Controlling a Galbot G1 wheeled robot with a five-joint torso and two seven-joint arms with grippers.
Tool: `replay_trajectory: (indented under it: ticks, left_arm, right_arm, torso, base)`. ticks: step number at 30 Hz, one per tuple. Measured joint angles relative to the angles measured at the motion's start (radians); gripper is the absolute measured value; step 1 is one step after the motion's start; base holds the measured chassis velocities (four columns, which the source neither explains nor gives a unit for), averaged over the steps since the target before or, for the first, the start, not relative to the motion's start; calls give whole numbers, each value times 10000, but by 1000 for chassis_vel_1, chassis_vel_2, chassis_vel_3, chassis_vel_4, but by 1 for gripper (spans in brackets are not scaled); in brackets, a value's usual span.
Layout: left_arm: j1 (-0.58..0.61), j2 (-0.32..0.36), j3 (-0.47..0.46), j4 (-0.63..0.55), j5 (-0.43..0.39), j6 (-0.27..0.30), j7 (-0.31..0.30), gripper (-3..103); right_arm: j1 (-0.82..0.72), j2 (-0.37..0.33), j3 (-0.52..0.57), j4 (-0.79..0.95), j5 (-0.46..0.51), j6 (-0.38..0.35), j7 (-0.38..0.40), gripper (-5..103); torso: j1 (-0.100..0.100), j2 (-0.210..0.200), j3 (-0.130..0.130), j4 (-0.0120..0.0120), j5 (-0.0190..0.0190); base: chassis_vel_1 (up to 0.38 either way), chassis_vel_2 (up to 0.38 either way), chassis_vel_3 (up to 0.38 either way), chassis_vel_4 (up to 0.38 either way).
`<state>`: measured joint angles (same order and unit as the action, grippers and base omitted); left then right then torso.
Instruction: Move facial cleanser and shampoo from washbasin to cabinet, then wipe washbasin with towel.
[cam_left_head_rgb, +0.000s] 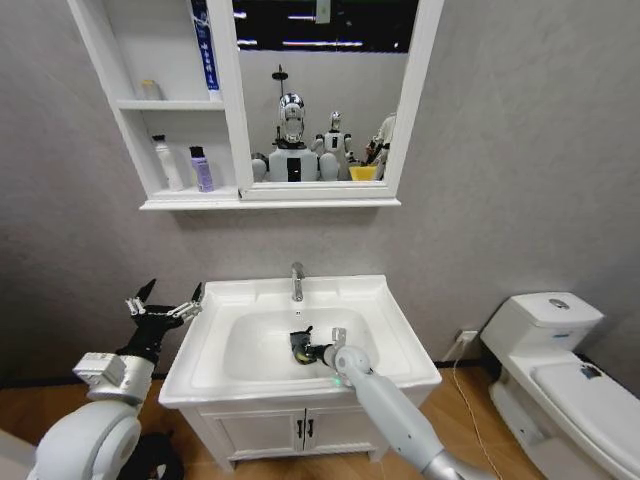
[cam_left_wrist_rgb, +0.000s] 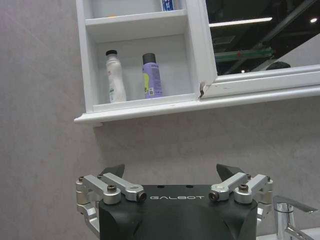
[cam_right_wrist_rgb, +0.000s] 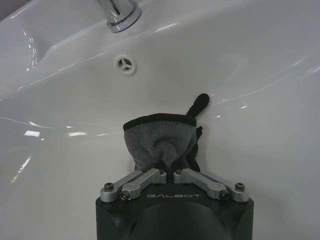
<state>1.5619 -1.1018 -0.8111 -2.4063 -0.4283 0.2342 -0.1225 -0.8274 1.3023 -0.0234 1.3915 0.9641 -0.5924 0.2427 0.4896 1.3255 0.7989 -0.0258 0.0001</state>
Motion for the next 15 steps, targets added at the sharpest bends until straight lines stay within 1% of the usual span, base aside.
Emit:
replay_trajectory:
  ticks: [3,5,6,9,10,11,12,13,15]
  left_arm:
    - [-14,6,31,-11,5,0,-3,100]
    - [-25,11,59,-35,7,0,-4,100]
    - [-25,11,59,-35,7,0,-4,100]
    - [-56,-25,150,-49,37,0,-4,100]
    - [-56,-25,150,-49,37,0,-4,100]
    - [-68,-35,183,-52,50,0,-4,100]
    - [-99,-58,252,-51,77,0,-4,100]
    - [-99,-58,252,-51,77,0,-4,100]
    - [-146,-89,368,-51,147,-2,-3,100]
  right_arm:
    - [-58,-94,99,90,13,-26,88,2]
    - [-159,-356,290,293,80,-120,228,2]
    - [-159,-356,290,293,80,-120,228,2]
    - [-260,-899,508,678,209,-253,364,2]
    - [-260,-899,508,678,209,-253,364,2]
    - [-279,-1057,557,796,257,-299,406,2]
    - [-296,-1357,630,1017,398,-419,528,2]
    - [-296,-1357,630,1017,398,-419,528,2]
    - [-314,-2020,683,1426,572,-529,785,2]
  torso:
    - [0,0,0,1,0]
    - [0,0,0,4,1]
    - [0,0,0,4,1]
    - [0,0,-1,4,2]
    - [0,0,-1,4,2]
    - [0,0,-1,3,2]
    - [0,1,-1,2,2]
    - [0,1,-1,2,2]
    - [0,0,-1,3,2]
  base:
    - [0,0,0,0]
    - [0,0,0,0]
    - [0,0,0,0]
    - [0,0,0,0]
    - [0,0,0,0]
    - [0,0,0,0]
    - [0,0,0,0]
    - [0,0,0,0]
    - [0,0,0,0]
